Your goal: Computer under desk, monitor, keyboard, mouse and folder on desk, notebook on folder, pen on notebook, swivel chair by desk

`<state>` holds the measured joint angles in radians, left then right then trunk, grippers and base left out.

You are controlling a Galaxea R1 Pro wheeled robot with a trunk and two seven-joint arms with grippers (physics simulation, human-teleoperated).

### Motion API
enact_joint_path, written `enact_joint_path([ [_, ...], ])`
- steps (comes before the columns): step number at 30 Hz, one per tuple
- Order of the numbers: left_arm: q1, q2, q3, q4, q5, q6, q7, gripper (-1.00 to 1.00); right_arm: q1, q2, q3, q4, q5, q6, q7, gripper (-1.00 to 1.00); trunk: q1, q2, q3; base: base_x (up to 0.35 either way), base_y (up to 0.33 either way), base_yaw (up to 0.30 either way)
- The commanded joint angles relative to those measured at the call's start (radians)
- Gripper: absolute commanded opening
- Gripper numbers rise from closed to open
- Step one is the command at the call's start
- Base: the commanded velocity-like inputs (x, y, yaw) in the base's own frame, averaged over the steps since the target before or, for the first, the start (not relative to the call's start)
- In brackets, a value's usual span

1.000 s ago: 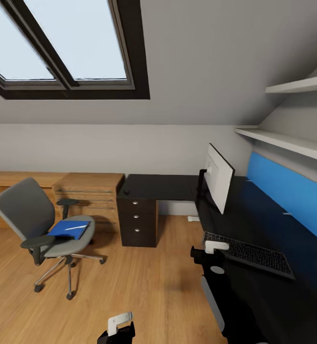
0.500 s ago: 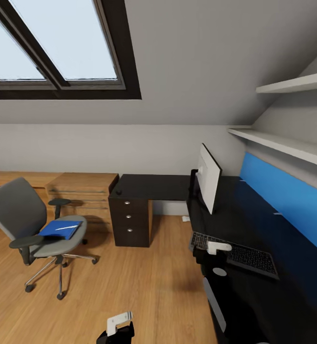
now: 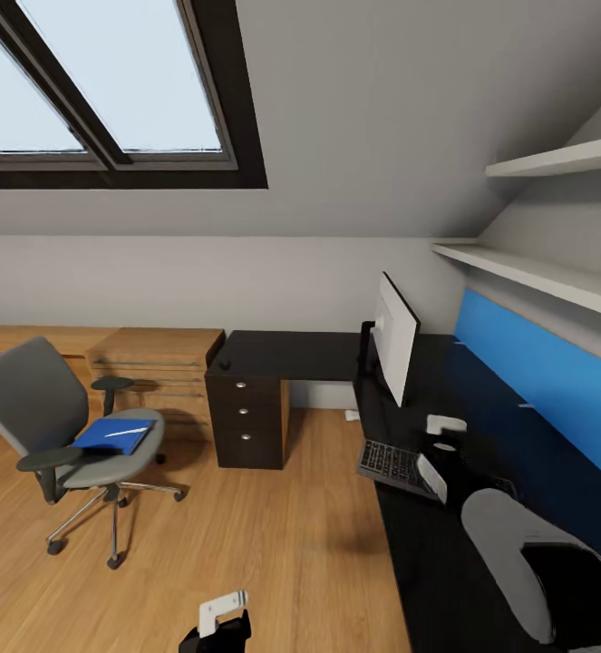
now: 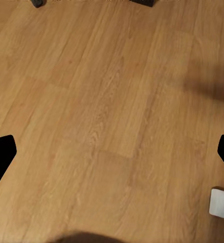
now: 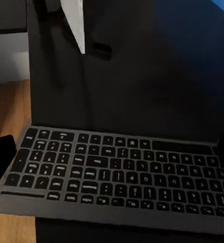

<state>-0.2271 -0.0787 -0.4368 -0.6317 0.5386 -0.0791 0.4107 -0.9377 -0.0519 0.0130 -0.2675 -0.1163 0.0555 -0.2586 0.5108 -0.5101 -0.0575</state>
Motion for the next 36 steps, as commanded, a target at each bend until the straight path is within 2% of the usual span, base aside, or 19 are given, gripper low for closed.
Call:
enact_joint_path([
  [1, -0.001, 0.007, -0.005, -0.001, 0.011, -0.007, 0.007, 1.0, -0.068, -0.016, 0.0, 0.091, -0.066, -0.042, 0.016, 1.0, 0.0, -0.002, -0.002, 0.0, 0.0, 0.0],
  [2, -0.001, 0.009, -0.002, -0.001, 0.011, -0.007, 0.007, 1.0, -0.08, -0.018, 0.0, 0.11, -0.085, -0.051, 0.019, 1.0, 0.0, -0.002, -0.002, 0.0, 0.0, 0.0],
  [5, -0.001, 0.013, 0.004, -0.002, 0.011, -0.007, 0.007, 1.0, -0.09, -0.016, 0.002, 0.13, -0.103, -0.059, 0.023, 1.0, 0.0, -0.002, -0.002, 0.0, 0.0, 0.0],
  [8, -0.001, 0.015, 0.009, -0.005, 0.01, -0.007, 0.007, 1.0, -0.098, -0.003, 0.001, 0.152, -0.116, -0.062, 0.023, 1.0, 0.0, -0.002, -0.002, 0.0, -0.034, 0.0],
  [19, -0.001, 0.023, 0.012, -0.036, 0.008, -0.007, 0.006, 1.0, -0.098, 0.013, 0.002, 0.163, -0.121, -0.064, 0.021, 1.0, 0.0, -0.002, -0.002, 0.0, -0.243, 0.0],
  [21, -0.001, 0.035, 0.013, -0.048, 0.009, -0.007, 0.006, 1.0, -0.097, 0.017, 0.003, 0.162, -0.122, -0.065, 0.021, 1.0, 0.0, -0.002, -0.002, 0.0, -0.072, 0.0],
  [28, -0.001, 0.043, 0.013, -0.056, 0.009, -0.007, 0.006, 1.0, -0.096, 0.018, 0.003, 0.162, -0.122, -0.065, 0.021, 1.0, 0.0, -0.002, -0.002, 0.022, -0.035, 0.0],
  [36, -0.001, 0.045, 0.014, -0.063, 0.009, -0.007, 0.007, 1.0, -0.096, 0.018, 0.002, 0.162, -0.12, -0.063, 0.022, 1.0, 0.0, -0.002, -0.002, 0.198, -0.004, 0.0],
])
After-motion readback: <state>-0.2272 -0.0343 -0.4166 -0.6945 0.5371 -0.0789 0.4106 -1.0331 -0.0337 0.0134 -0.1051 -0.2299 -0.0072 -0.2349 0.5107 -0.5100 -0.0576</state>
